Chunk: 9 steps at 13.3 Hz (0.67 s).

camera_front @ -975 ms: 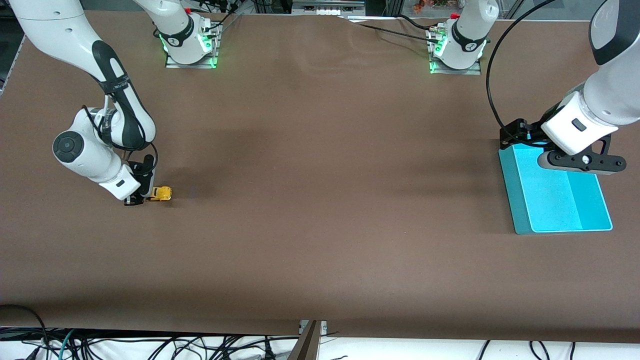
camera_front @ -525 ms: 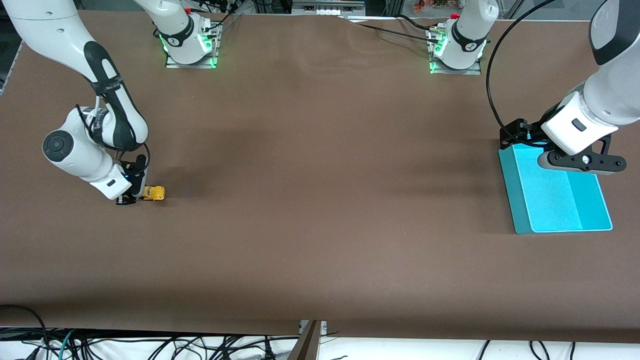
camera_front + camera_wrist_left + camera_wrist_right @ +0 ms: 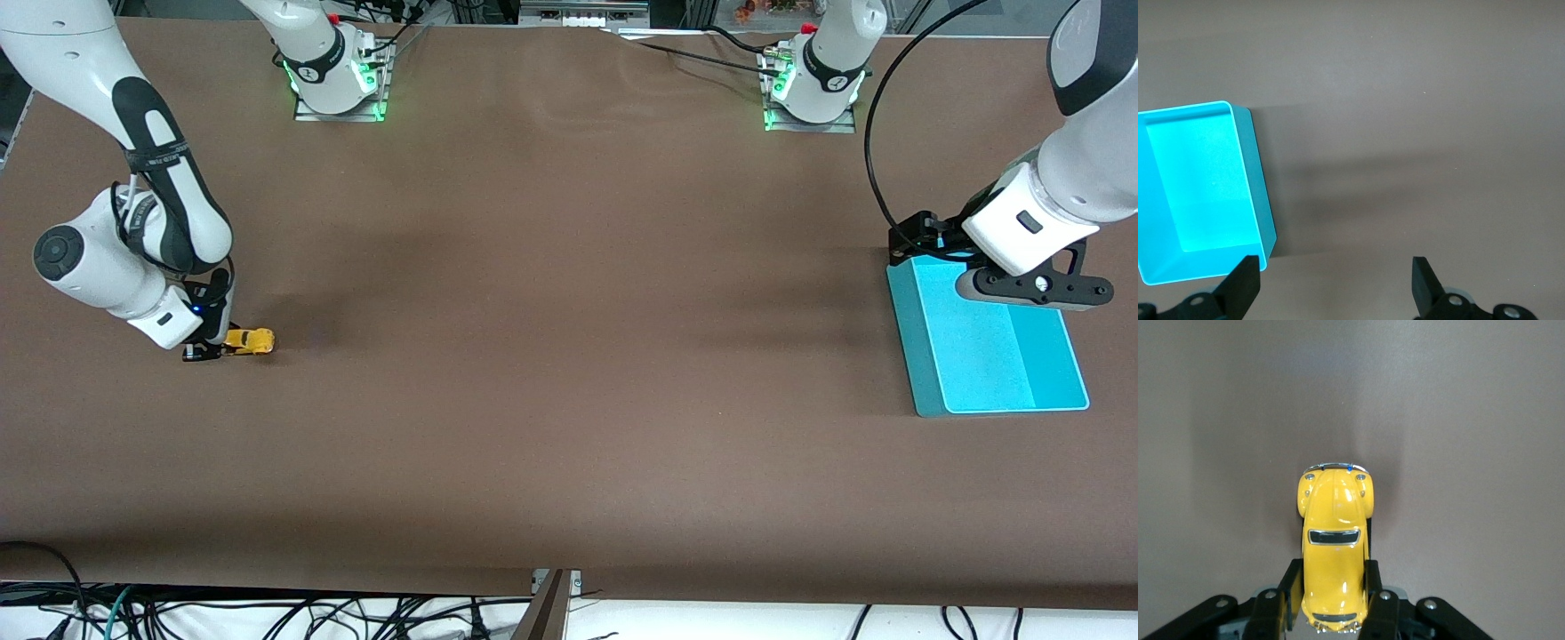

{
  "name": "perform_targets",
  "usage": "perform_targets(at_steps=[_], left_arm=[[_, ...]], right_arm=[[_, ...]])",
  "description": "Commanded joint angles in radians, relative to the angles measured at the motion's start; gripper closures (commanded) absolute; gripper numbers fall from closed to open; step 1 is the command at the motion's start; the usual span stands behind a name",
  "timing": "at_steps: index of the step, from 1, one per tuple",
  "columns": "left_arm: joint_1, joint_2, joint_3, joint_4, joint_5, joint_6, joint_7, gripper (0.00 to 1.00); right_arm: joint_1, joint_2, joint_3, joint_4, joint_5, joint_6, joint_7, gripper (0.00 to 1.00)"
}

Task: Wind and store yellow beetle car
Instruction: 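Close the right gripper around the yellow car's body, then slide the yellow car across the table toward the left gripper, release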

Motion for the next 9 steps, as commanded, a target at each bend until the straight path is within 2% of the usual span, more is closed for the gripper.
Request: perform_targets(at_steps=[1, 9], left_arm=[[0.006, -0.003, -0.007, 0.014, 0.004, -0.017, 0.011, 0.00], [0.006, -0.005, -0.007, 0.014, 0.004, -0.017, 0.011, 0.00]], right_arm=[[-0.039, 0.043, 0.008, 0.027, 0.034, 0.009, -0.081, 0.67], [-0.099, 0.050, 0.008, 0.051, 0.034, 0.001, -0.136, 0.67]])
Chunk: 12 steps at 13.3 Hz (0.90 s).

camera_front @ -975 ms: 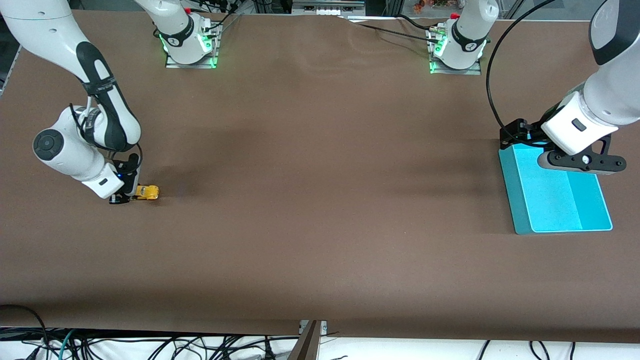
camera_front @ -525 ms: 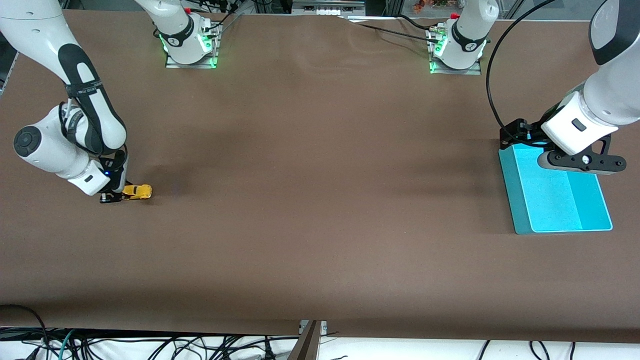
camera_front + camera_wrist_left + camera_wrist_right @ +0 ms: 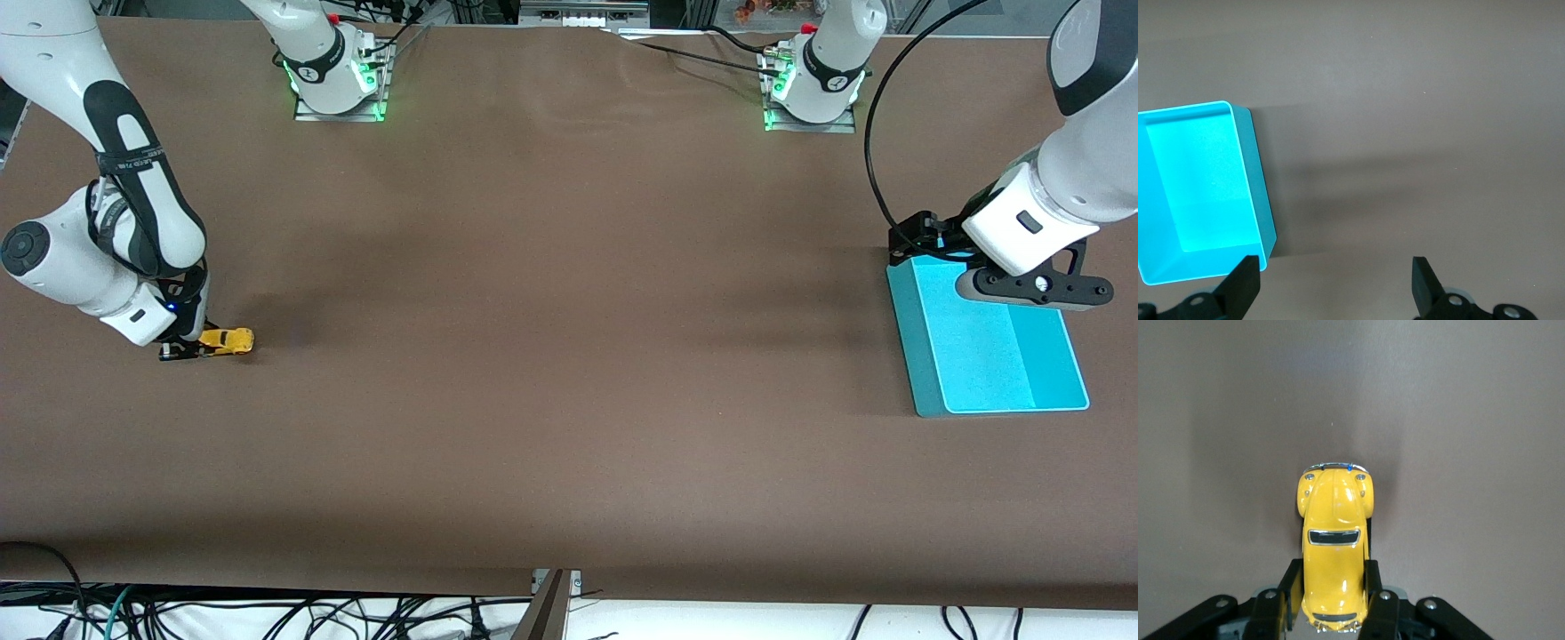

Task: Wind and store yellow beetle car
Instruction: 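Slide the yellow car across the table toward the left gripper, release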

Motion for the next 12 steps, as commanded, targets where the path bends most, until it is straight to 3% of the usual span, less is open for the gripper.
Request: perform_targets(at_steps=[1, 7, 8, 9, 12], left_arm=[[0.006, -0.003, -0.007, 0.014, 0.004, -0.017, 0.011, 0.00], [0.011, -0.005, -0.005, 0.012, 0.003, -0.020, 0.011, 0.00], [0.013, -0.005, -0.005, 0.012, 0.000, -0.020, 0.011, 0.00], [0.013, -0.005, -0.005, 0.012, 0.000, -0.020, 0.011, 0.00], [0.013, -0.003, -0.005, 0.015, -0.002, -0.020, 0.011, 0.00]], right_arm=[[-0.040, 0.035, 0.008, 0.031, 0.023, 0.000, -0.048, 0.67], [-0.069, 0.056, 0.007, 0.060, 0.023, 0.000, -0.070, 0.67], [-0.068, 0.056, 0.008, 0.060, 0.023, 0.000, -0.068, 0.59], [-0.068, 0.055, 0.010, 0.069, 0.023, -0.001, -0.065, 0.01], [-0.059, 0.053, 0.016, 0.145, 0.025, -0.088, -0.059, 0.00]])
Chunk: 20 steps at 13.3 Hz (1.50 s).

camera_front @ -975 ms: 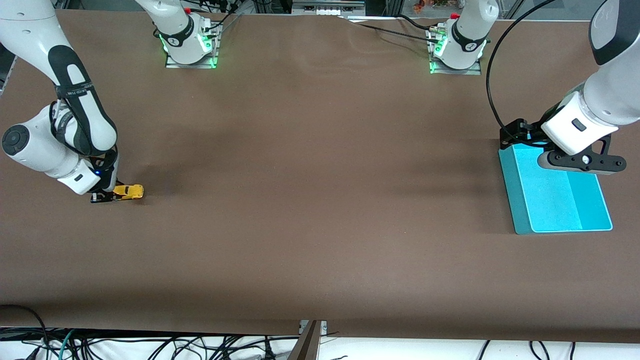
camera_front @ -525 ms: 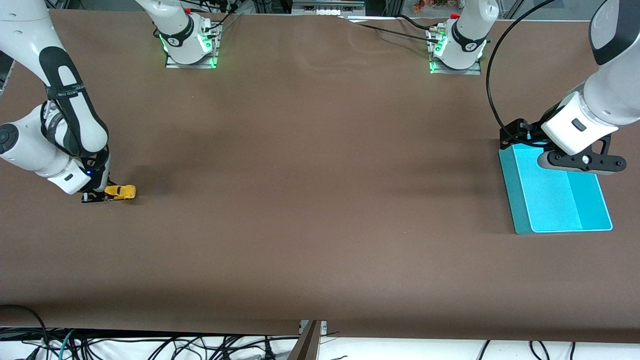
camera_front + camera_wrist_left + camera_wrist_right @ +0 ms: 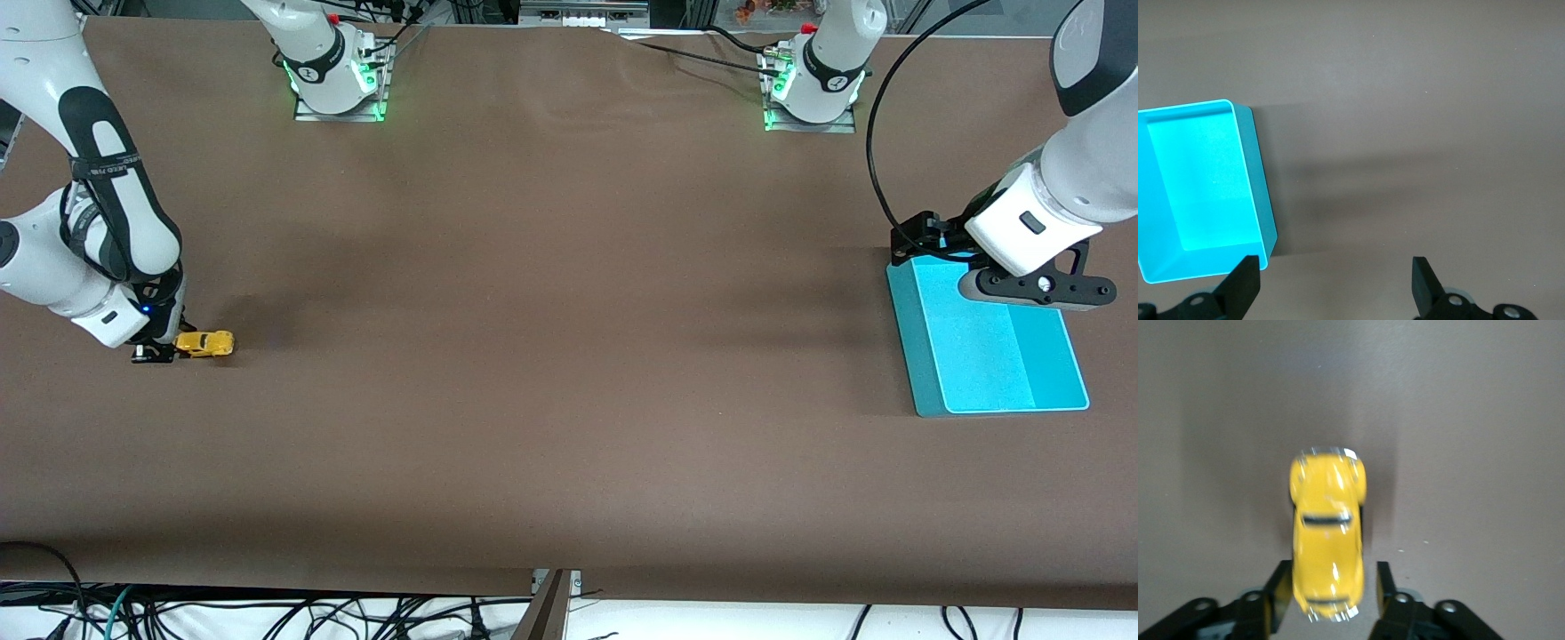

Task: Wind and store yellow beetle car
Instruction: 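Slide the yellow car across the table toward the left gripper, release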

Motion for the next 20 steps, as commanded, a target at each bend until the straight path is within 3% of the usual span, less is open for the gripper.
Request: perform_targets(at_steps=[1, 8, 16, 20], left_arm=[[0.008, -0.003, -0.006, 0.015, -0.002, -0.018, 0.011, 0.00], [0.008, -0.003, -0.006, 0.015, 0.000, -0.024, 0.011, 0.00], [0.008, -0.005, -0.007, 0.017, 0.000, -0.024, 0.009, 0.00], [0.007, -0.003, -0.015, 0.017, 0.000, -0.036, 0.007, 0.00]], right_arm=[[-0.005, 0.019, 0.012, 0.093, 0.023, -0.082, -0.021, 0.00], [-0.002, 0.007, 0.012, 0.222, 0.033, -0.246, 0.115, 0.00], [0.087, -0.016, 0.013, 0.498, -0.001, -0.582, 0.714, 0.00], [0.158, -0.044, 0.013, 0.562, -0.042, -0.726, 1.087, 0.00]])
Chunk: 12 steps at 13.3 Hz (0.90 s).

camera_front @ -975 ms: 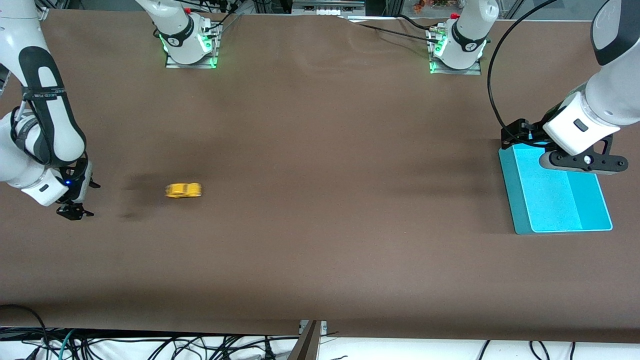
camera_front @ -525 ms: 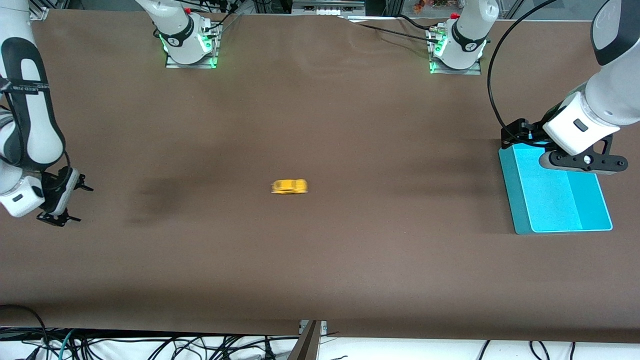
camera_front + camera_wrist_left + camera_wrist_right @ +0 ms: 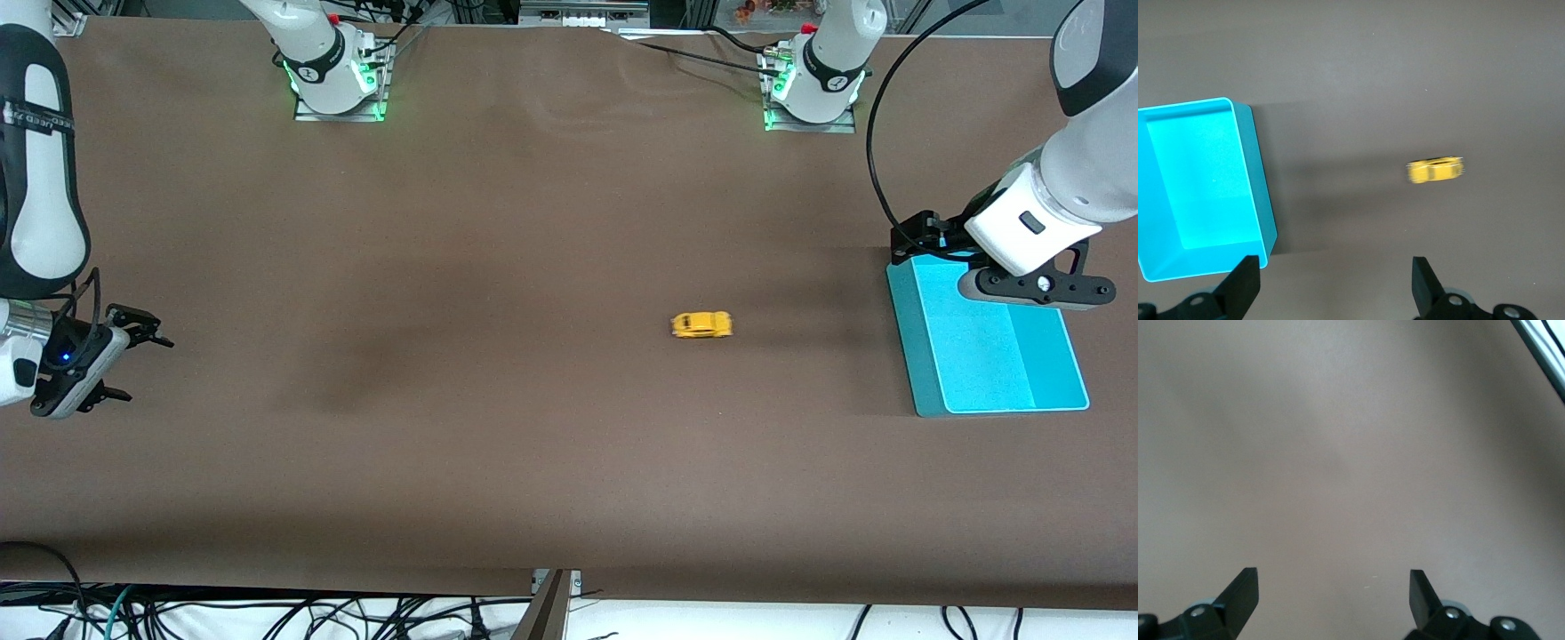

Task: Wind and store yellow beetle car
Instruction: 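Slide the yellow car across the table toward the left gripper, release, then lower the left gripper over the car while the right gripper retracts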

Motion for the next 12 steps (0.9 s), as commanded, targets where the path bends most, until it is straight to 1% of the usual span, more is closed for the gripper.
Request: perform_targets(at_steps=[1, 3, 7, 9, 10, 11, 12], left_arm=[[0.003, -0.003, -0.013, 0.016, 0.000, -0.037, 0.010, 0.00], [-0.011, -0.002, -0.013, 0.016, 0.000, -0.055, 0.045, 0.00], [-0.008, 0.010, -0.013, 0.000, -0.006, -0.074, 0.386, 0.00], [-0.008, 0.017, -0.013, -0.023, -0.006, -0.074, 0.466, 0.00], [-0.003, 0.017, -0.013, -0.048, -0.008, -0.072, 0.492, 0.00], [-0.003, 0.015, -0.013, -0.080, -0.008, -0.065, 0.556, 0.00], [0.005, 0.012, -0.013, -0.133, -0.008, -0.030, 0.631, 0.00]], right_arm=[[0.051, -0.029, -0.001, 0.045, -0.046, -0.109, 0.249, 0.00], [0.093, -0.038, -0.001, 0.091, -0.059, -0.189, 0.409, 0.00], [0.179, -0.058, 0.000, 0.155, -0.056, -0.321, 0.745, 0.00], [0.220, -0.092, 0.000, 0.162, -0.056, -0.356, 0.828, 0.00], [0.235, -0.115, 0.000, 0.162, -0.054, -0.371, 0.833, 0.00], [0.246, -0.128, -0.001, 0.163, -0.057, -0.391, 0.835, 0.00], [0.251, -0.130, -0.004, 0.165, -0.060, -0.408, 0.835, 0.00]])
